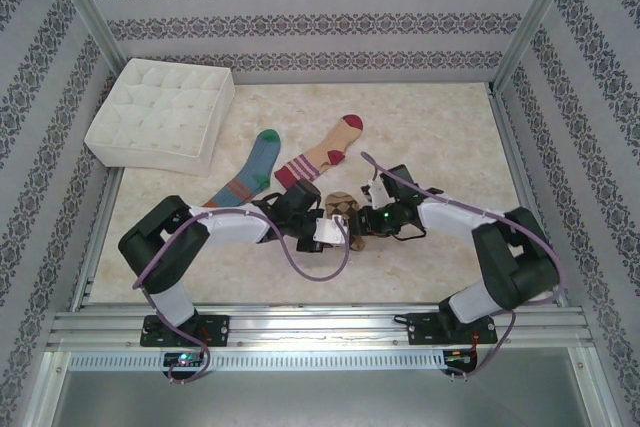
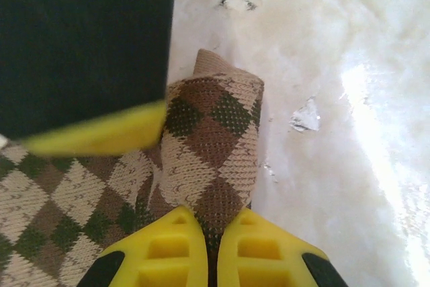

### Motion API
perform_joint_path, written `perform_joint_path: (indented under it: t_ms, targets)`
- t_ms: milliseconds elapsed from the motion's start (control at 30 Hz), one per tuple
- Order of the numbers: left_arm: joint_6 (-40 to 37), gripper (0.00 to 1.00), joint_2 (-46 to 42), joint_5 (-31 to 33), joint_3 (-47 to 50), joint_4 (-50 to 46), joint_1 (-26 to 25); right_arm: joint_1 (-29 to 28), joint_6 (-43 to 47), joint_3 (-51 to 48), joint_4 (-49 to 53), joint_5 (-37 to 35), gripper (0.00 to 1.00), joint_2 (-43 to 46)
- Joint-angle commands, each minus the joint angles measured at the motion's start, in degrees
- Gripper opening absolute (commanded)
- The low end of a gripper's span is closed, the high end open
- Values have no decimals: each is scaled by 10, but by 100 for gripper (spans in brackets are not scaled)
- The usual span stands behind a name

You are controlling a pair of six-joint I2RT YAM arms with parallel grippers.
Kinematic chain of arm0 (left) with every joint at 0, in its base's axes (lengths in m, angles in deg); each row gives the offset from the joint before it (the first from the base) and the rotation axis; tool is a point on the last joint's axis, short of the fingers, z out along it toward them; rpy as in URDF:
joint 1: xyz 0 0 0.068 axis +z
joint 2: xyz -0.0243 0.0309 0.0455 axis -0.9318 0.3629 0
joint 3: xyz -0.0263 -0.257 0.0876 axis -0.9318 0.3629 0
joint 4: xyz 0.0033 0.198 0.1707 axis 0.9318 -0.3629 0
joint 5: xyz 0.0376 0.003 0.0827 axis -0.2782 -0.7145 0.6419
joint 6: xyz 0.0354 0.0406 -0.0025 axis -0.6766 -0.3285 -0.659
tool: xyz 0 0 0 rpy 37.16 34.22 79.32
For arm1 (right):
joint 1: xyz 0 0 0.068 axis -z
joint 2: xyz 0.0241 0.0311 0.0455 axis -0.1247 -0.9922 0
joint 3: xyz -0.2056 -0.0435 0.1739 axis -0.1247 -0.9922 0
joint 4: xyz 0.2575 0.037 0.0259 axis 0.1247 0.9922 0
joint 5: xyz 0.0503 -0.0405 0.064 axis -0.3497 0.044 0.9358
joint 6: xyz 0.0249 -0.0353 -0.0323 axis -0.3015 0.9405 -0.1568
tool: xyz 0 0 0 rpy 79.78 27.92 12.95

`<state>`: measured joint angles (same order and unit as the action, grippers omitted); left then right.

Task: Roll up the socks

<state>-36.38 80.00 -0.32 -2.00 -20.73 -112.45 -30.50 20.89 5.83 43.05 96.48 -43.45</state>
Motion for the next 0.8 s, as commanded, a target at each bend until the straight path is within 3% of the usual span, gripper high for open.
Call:
perform_joint_path:
  t_ms: [0, 267, 533, 633, 767]
  targets:
    - [63, 0, 27, -98, -32, -96, 25, 5, 1, -15, -14, -11, 41, 43]
    - [97, 0, 91, -189, -121, -220, 67, -1, 0, -39, -75, 32, 42, 17]
    - [92, 0, 175, -216, -218, -359, 83, -31, -2, -24, -92, 21, 42, -34]
    - [108, 0, 179, -201, -217, -346, 83, -39, 0, -18, -79, 9, 38, -43]
    - [140, 2, 179, -176, -214, -318, 84, -46, 6, -14, -53, -14, 20, -46]
